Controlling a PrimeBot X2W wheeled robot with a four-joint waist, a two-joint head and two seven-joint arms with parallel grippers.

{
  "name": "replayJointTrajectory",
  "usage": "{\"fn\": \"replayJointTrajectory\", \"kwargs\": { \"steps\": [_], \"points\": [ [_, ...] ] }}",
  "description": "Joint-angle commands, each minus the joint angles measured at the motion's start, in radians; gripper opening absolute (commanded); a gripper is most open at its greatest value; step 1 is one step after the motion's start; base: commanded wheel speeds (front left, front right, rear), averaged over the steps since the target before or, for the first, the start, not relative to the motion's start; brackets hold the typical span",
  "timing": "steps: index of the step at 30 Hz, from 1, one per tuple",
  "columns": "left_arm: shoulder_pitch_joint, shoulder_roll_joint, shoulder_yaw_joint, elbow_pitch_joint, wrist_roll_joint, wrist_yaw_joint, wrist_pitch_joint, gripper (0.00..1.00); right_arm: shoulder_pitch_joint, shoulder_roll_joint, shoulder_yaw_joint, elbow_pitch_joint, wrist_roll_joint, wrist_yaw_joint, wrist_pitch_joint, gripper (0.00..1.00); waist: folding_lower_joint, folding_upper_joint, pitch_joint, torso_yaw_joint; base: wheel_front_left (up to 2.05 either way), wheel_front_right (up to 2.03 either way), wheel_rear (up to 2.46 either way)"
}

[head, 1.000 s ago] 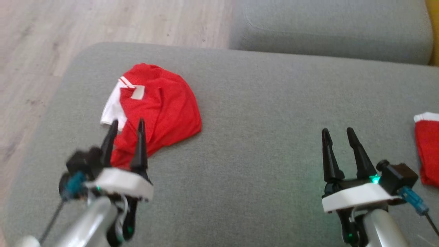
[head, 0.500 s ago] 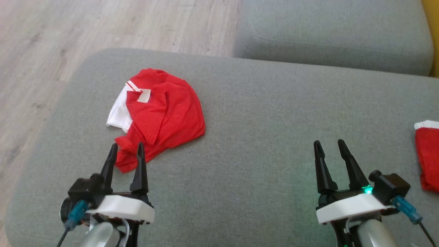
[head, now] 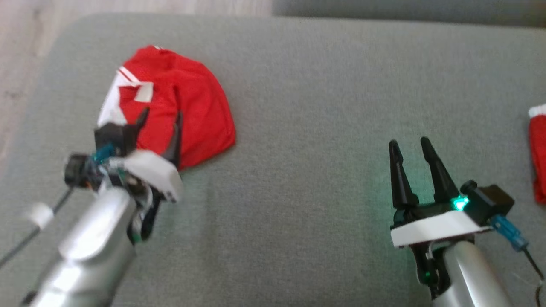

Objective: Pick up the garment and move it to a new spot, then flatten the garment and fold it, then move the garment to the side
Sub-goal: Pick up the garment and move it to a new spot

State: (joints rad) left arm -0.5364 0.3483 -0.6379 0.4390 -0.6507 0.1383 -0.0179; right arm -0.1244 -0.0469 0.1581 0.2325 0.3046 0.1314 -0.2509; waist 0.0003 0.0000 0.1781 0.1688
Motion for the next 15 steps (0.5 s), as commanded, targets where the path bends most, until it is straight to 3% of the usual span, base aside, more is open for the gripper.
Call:
{"fn": "replayJointTrajectory", "kwargs": {
  "steps": [1, 10, 15],
  "points": [
    [-0.09, 0.029, 0.034, 0.028, 0.014, -0.011, 0.022, 1.0, -0.04, -0.003, 0.023, -0.036, -0.009, -0.001, -0.011, 1.0, -0.0003, 0.0, 0.061, -0.033, 0.0, 0.0, 0.0],
    [-0.271, 0.02, 0.032, 0.289, 0.013, -0.076, 0.06, 1.0, -0.084, -0.003, 0.017, -0.038, -0.017, -0.001, -0.011, 1.0, -0.0003, 0.0, 0.125, -0.075, 0.0, 0.0, 0.0],
    [-0.326, 0.016, 0.034, 0.409, 0.016, -0.076, 0.062, 1.0, -0.097, -0.003, 0.017, -0.04, -0.014, -0.001, -0.011, 1.0, -0.0003, 0.0, 0.138, -0.095, 0.0, 0.0, 0.0]
  ]
}}
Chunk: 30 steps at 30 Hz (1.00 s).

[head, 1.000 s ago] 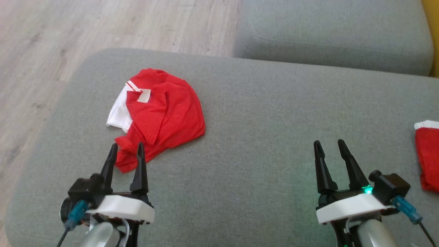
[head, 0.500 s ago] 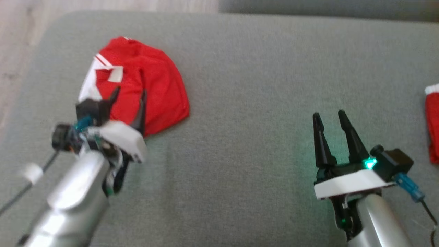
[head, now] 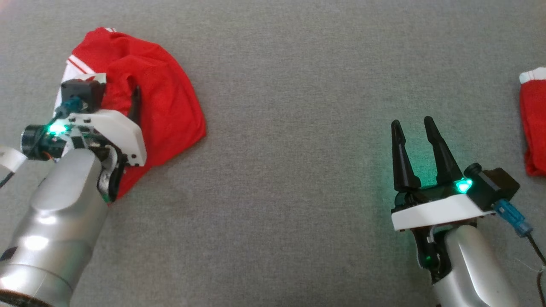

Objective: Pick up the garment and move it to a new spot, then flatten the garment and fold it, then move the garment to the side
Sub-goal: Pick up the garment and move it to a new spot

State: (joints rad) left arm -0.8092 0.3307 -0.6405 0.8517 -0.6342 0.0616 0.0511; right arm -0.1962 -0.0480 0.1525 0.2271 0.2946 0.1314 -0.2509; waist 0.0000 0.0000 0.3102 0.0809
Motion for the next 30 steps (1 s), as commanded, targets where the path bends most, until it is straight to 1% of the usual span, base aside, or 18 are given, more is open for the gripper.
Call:
{"fn": "replayJointTrajectory", "kwargs": {
  "steps": [1, 4, 9, 11, 12, 13, 16, 20, 22, 23, 25, 27, 30],
  "points": [
    [-0.062, 0.032, 0.035, 0.015, -0.001, -0.006, -0.01, 1.0, -0.027, -0.002, 0.023, -0.035, -0.004, -0.001, -0.011, 1.0, 0.0, 0.0, 0.008, -0.01, 0.0, 0.0, 0.0],
    [-0.086, 0.025, 0.033, 0.07, -0.004, -0.026, -0.015, 1.0, -0.031, -0.002, 0.026, -0.033, -0.02, -0.001, -0.011, 1.0, 0.0, 0.0, 0.016, -0.019, 0.0, 0.0, 0.0],
    [-0.119, 0.018, 0.033, 0.139, -0.008, -0.033, -0.019, 1.0, -0.039, -0.002, 0.035, -0.04, -0.033, -0.001, -0.011, 1.0, 0.0, 0.0, 0.03, -0.03, 0.0, 0.0, 0.0],
    [-0.129, 0.013, 0.039, 0.173, -0.02, -0.044, -0.013, 1.0, -0.042, -0.002, 0.033, -0.046, -0.032, -0.001, -0.011, 1.0, 0.0, 0.0, 0.031, -0.034, 0.0, 0.0, 0.0],
    [-0.133, 0.011, 0.035, 0.187, -0.018, -0.048, -0.007, 0.44, -0.042, -0.002, 0.031, -0.047, -0.031, -0.001, -0.011, 1.0, 0.0, 0.0, 0.031, -0.036, 0.0, 0.0, 0.0],
    [-0.137, 0.011, 0.033, 0.198, -0.018, -0.053, -0.009, 0.0, -0.042, -0.002, 0.03, -0.048, -0.03, -0.001, -0.011, 1.0, 0.0, 0.0, 0.029, -0.037, 0.0, 0.0, 0.0],
    [-0.15, 0.01, 0.038, 0.215, -0.023, -0.064, -0.046, 0.0, -0.038, -0.002, 0.026, -0.044, -0.028, -0.001, -0.011, 1.0, 0.0, 0.0, 0.014, -0.039, 0.0, 0.0, 0.0],
    [-0.172, 0.004, 0.053, 0.201, -0.028, -0.078, -0.146, 0.0, -0.031, -0.002, 0.018, -0.035, -0.019, -0.001, -0.011, 1.0, 0.0, 0.0, -0.021, -0.036, 0.0, 0.0, 0.0],
    [-0.181, -0.003, 0.057, 0.175, -0.029, -0.095, -0.2, 0.0, -0.025, -0.002, 0.017, -0.03, -0.015, -0.001, -0.011, 1.0, 0.0, 0.0, -0.045, -0.032, 0.0, 0.0, 0.0],
    [-0.189, -0.014, 0.059, 0.134, -0.033, -0.115, -0.24, 0.0, -0.016, -0.002, 0.015, -0.026, -0.011, -0.001, -0.011, 1.0, 0.0, 0.0, -0.072, -0.027, 0.0, 0.0, 0.0],
    [-0.198, -0.021, 0.071, 0.08, -0.046, -0.128, -0.262, 0.0, -0.006, -0.002, 0.013, -0.021, -0.007, -0.001, -0.011, 1.0, 0.0, 0.0, -0.096, -0.02, 0.0, 0.0, 0.0],
    [-0.205, -0.026, 0.074, 0.007, -0.052, -0.142, -0.275, 0.0, 0.003, -0.002, 0.012, -0.016, -0.001, -0.001, -0.011, 1.0, 0.0, 0.0, -0.117, -0.015, 0.0, 0.0, 0.0],
    [-0.204, -0.029, 0.097, -0.131, -0.09, -0.156, -0.277, 0.0, 0.012, -0.002, 0.017, -0.014, 0.008, -0.001, -0.011, 1.0, 0.0, 0.0, -0.137, -0.017, 0.0, 0.0, 0.0]
  ]
}}
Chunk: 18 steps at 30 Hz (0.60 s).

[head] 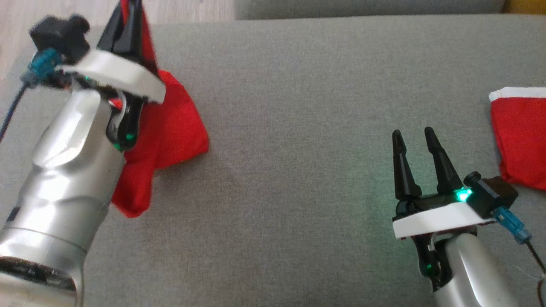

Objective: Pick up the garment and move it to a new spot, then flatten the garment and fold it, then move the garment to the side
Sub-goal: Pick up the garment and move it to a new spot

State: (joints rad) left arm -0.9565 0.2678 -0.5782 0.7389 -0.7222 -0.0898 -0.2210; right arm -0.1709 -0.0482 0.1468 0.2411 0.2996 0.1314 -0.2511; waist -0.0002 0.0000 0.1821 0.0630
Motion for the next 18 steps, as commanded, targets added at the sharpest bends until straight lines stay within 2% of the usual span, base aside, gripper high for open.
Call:
{"fn": "replayJointTrajectory", "kwargs": {
  "steps": [1, 6, 10, 14, 18],
  "points": [
    [-0.055, 0.04, 0.038, -0.065, -0.008, -0.004, 0.003, 0.0, -0.011, -0.002, 0.024, -0.029, 0.008, -0.001, -0.011, 1.0, 0.0002, 0.0, -0.013, -0.002, 0.0, 0.0, 0.0],
    [-0.036, 0.06, 0.064, -0.31, -0.048, 0.044, 0.074, 0.0, -0.008, -0.002, 0.033, -0.036, 0.029, -0.001, -0.011, 1.0, 0.0002, 0.0, -0.017, -0.029, 0.0, 0.0, 0.0],
    [-0.031, 0.069, 0.06, -0.467, -0.056, 0.095, 0.149, 0.0, -0.02, -0.002, 0.049, -0.044, 0.049, -0.001, -0.011, 1.0, 0.0002, 0.0, -0.001, -0.08, 0.0, 0.0, 0.0],
    [-0.06, 0.077, 0.036, -0.543, -0.029, 0.127, 0.204, 0.0, -0.047, -0.002, 0.071, -0.059, 0.073, -0.001, -0.011, 1.0, 0.0002, 0.0, 0.034, -0.154, 0.0, 0.0, 0.0],
    [-0.118, 0.073, 0.008, -0.549, 0.006, 0.13, 0.232, 0.0, -0.077, -0.002, 0.104, -0.077, 0.104, -0.001, -0.011, 1.0, 0.0002, 0.0, 0.078, -0.248, 0.0, 0.0, 0.0]
  ]
}}
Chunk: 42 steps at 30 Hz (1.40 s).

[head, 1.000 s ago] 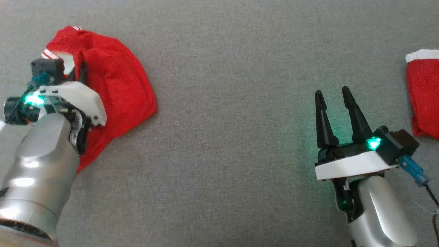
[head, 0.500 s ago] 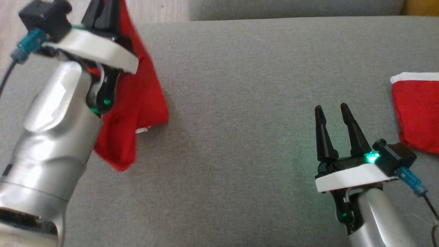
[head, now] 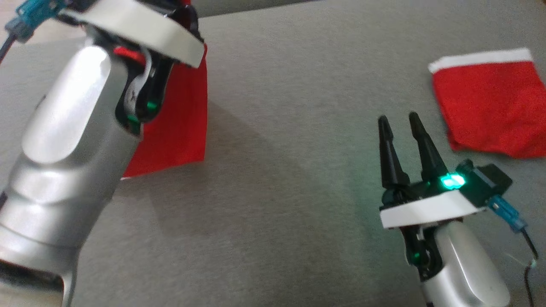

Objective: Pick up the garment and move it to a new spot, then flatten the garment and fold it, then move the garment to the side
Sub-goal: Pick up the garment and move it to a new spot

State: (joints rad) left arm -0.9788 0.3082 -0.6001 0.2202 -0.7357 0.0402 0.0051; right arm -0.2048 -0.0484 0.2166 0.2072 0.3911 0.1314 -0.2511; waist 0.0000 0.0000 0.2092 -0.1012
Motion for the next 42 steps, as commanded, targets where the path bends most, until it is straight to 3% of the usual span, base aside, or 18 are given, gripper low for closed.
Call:
{"fn": "replayJointTrajectory", "kwargs": {
  "steps": [1, 4, 12, 13, 14, 20, 28, 36, 42],
  "points": [
    [-0.115, 0.032, 0.021, -0.024, 0.032, -0.004, 0.009, 0.0, -0.05, -0.002, 0.045, -0.048, 0.022, -0.001, -0.011, 1.0, 0.0, 0.0, 0.062, -0.109, 0.0, 0.0, 0.0],
    [-0.17, 0.021, -0.002, 0.009, 0.061, -0.019, 0.011, 0.0, -0.066, -0.002, 0.075, -0.068, 0.053, -0.001, -0.011, 1.0, 0.0, 0.0, 0.087, -0.182, 0.0, 0.0, 0.0],
    [-0.3, 0.001, -0.051, 0.175, 0.134, -0.069, -0.022, 0.0, -0.076, -0.002, 0.126, -0.112, 0.108, -0.001, -0.011, 1.0, 0.0, 0.0, 0.129, -0.301, 0.0, 0.0, 0.0],
    [-0.312, -0.002, -0.054, 0.212, 0.141, -0.072, -0.029, 0.22, -0.076, -0.002, 0.13, -0.117, 0.112, -0.001, -0.011, 1.0, 0.0, 0.0, 0.132, -0.308, 0.0, 0.0, 0.0],
    [-0.323, -0.005, -0.055, 0.253, 0.148, -0.071, -0.04, 1.0, -0.074, -0.002, 0.133, -0.121, 0.114, -0.001, -0.011, 1.0, 0.0, 0.0, 0.134, -0.312, 0.0, 0.0, 0.0],
    [-0.366, -0.025, -0.047, 0.457, 0.157, -0.083, -0.13, 1.0, -0.068, -0.002, 0.136, -0.131, 0.116, -0.001, -0.011, 1.0, 0.0, 0.0, 0.14, -0.299, 0.0, 0.0, 0.0],
    [-0.314, -0.026, -0.042, 0.552, 0.134, -0.125, -0.23, 1.0, -0.057, -0.002, 0.095, -0.107, 0.059, -0.001, -0.011, 1.0, 0.0, 0.0, 0.087, -0.184, 0.0, 0.0, 0.0],
    [-0.043, 0.01, 0.011, 0.437, 0.09, -0.104, -0.265, 1.0, -0.017, -0.002, 0.005, -0.066, -0.011, -0.001, -0.011, 1.0, 0.0, 0.0, -0.012, -0.037, 0.0, 0.0, 0.0],
    [0.225, 0.039, 0.058, 0.275, 0.078, -0.035, -0.266, 1.0, 0.011, -0.002, -0.062, -0.052, -0.057, -0.001, -0.011, 1.0, 0.0, 0.0, -0.062, 0.047, 0.0, 0.0, 0.0]
  ]
}}
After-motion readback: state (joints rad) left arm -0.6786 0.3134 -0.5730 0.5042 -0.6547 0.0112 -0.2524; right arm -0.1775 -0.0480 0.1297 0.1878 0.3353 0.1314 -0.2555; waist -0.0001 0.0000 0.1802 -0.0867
